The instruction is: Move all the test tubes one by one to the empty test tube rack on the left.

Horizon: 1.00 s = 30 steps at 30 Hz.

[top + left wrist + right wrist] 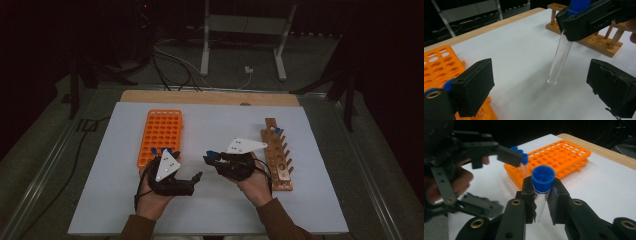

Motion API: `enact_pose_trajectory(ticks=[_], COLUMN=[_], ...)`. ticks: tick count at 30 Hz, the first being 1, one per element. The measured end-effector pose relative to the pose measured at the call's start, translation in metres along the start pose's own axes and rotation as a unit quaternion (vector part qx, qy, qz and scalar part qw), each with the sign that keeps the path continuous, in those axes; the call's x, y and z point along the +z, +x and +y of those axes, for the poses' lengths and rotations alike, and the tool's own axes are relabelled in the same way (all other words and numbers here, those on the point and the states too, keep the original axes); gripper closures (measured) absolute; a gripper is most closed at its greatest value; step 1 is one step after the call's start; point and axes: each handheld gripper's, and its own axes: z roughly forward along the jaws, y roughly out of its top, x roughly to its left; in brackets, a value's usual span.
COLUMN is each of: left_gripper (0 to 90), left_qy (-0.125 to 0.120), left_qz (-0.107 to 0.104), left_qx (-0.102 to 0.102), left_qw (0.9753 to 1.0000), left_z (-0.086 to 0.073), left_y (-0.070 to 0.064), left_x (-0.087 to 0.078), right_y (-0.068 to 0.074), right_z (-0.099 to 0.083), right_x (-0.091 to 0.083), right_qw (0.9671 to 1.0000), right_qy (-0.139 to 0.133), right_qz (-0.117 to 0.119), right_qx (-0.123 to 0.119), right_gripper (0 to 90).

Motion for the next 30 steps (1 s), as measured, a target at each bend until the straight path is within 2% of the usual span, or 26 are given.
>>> enact_pose_trajectory(ticks=[7, 14, 17, 22, 27, 30], left_gripper=[8.2, 10.1, 19.6, 49.1, 68.0, 75.0], left_qy=[0.006, 0.001, -0.002, -0.002, 0.001, 0.003], left_qz=[-0.008, -0.003, -0.009, -0.024, -0.036, -0.042], left_qx=[0.001, 0.004, 0.008, 0.025, 0.038, 0.041], left_qw=[0.9999, 1.0, 0.9999, 0.9994, 0.9986, 0.9983], left_z=[-0.001, -0.001, -0.002, -0.002, -0.003, -0.003], left_y=[-0.005, -0.007, -0.008, -0.01, -0.011, -0.011], left_x=[0.004, 0.005, 0.004, 0.003, 0.002, 0.002], right_y=[0.008, 0.014, 0.015, 0.018, 0.019, 0.02], right_z=[0.001, 0.002, 0.003, 0.003, 0.003, 0.003], right_x=[0.004, 0.008, 0.008, 0.009, 0.01, 0.01], right_qw=[0.9998, 0.9995, 0.9993, 0.9991, 0.999, 0.9989], right_qy=[-0.001, 0.001, 0.001, 0.004, 0.006, 0.006], right_qz=[0.019, 0.032, 0.038, 0.042, 0.045, 0.045], right_qx=[-0.001, -0.002, -0.002, -0.006, -0.007, -0.008], right_gripper=[76.8, 76.8, 76.8, 76.7, 76.8, 76.8])
